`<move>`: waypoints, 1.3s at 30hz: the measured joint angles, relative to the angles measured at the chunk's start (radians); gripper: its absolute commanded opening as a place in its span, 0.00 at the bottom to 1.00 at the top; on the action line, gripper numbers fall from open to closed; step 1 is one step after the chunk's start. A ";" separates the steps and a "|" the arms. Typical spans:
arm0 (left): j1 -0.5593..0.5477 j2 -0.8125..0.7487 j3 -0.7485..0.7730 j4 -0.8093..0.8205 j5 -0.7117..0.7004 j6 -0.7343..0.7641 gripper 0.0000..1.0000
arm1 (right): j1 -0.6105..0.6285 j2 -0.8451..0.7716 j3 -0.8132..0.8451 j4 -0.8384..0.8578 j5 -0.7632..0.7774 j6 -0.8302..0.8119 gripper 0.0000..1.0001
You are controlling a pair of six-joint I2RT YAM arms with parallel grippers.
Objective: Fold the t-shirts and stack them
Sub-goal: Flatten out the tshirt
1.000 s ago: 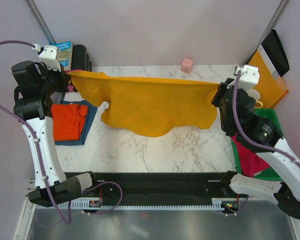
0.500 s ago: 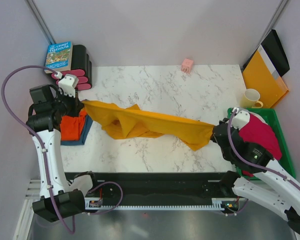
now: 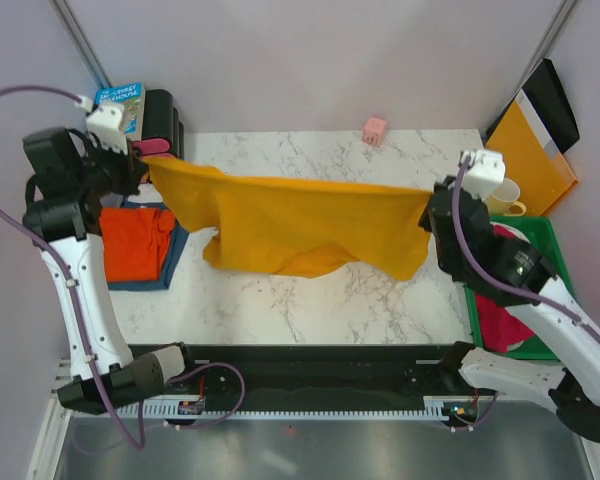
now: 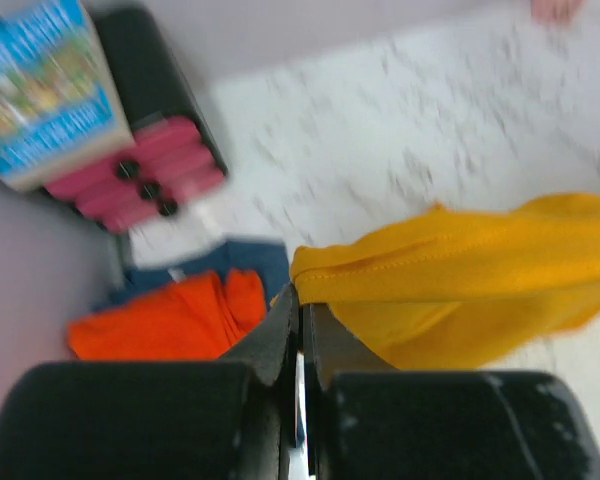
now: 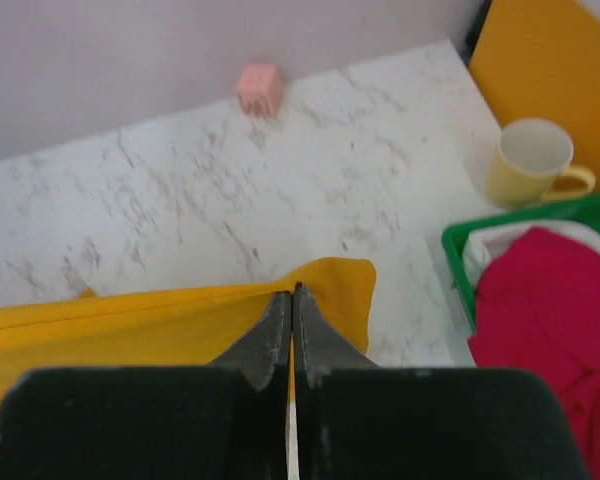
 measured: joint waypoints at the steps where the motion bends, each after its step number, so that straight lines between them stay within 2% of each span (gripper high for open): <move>1: 0.001 0.047 0.098 0.007 -0.001 -0.019 0.02 | -0.005 0.055 0.086 0.037 0.014 -0.064 0.00; 6: 0.001 0.326 0.649 0.016 0.003 -0.105 0.02 | -0.133 0.327 0.517 0.165 -0.027 -0.318 0.00; 9: -0.005 0.467 0.895 0.021 -0.003 -0.122 0.02 | -0.186 0.440 0.667 0.247 -0.050 -0.410 0.00; 11: -0.014 0.507 0.937 0.021 -0.014 -0.122 0.02 | -0.206 0.495 0.713 0.271 -0.065 -0.439 0.00; 16: -0.042 0.589 0.925 0.000 -0.047 -0.124 0.02 | -0.287 0.647 0.800 0.268 -0.133 -0.434 0.00; 19: -0.042 0.606 0.848 0.000 -0.059 -0.127 0.02 | -0.296 0.693 0.776 0.254 -0.181 -0.410 0.00; 21: -0.040 0.566 0.718 0.006 -0.054 -0.127 0.02 | -0.296 0.669 0.686 0.271 -0.205 -0.389 0.00; 26: -0.037 0.305 0.196 0.061 -0.011 -0.093 0.04 | -0.297 0.419 0.223 0.295 -0.253 -0.319 0.00; 31: -0.039 0.023 -0.187 0.043 0.040 0.025 0.04 | -0.297 0.137 -0.151 0.281 -0.277 -0.232 0.00; 34: -0.038 -0.071 -0.320 -0.001 0.049 0.108 0.04 | -0.297 0.024 -0.280 0.249 -0.303 -0.163 0.00; 39: -0.038 -0.120 -0.439 -0.082 0.047 0.210 0.02 | -0.294 -0.098 -0.390 0.175 -0.350 -0.070 0.00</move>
